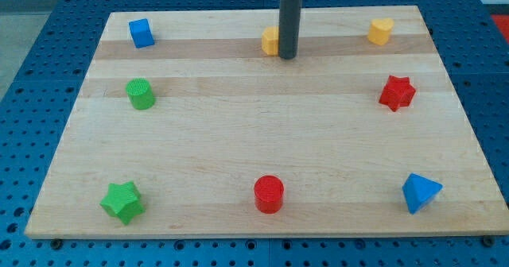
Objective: Slightly nudge the yellow blocks up
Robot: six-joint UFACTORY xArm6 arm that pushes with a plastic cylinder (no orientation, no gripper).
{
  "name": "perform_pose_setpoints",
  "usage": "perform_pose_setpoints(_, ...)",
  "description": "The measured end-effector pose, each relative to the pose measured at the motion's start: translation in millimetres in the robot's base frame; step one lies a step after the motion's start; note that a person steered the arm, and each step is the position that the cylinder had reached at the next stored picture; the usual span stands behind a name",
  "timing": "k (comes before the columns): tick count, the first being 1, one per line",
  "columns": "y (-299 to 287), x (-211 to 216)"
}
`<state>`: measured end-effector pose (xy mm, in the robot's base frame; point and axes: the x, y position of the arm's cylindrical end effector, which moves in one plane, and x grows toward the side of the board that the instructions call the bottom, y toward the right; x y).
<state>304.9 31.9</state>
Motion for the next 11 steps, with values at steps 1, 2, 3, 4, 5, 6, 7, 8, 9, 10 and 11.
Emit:
perform_pose_setpoints(1,-17,-21)
perform_pose_setpoints(2,-26,-34)
perform_pose_setpoints(3,-27,-44)
perform_pose_setpoints(4,17,-35)
perform_pose_setpoints(5,81,-6)
perform_pose_setpoints(6,126,23)
perform_pose_setpoints(7,144,33)
perform_pose_setpoints(8,155,35)
perform_pose_setpoints(9,179,29)
perform_pose_setpoints(10,179,25)
perform_pose_setpoints(11,179,3)
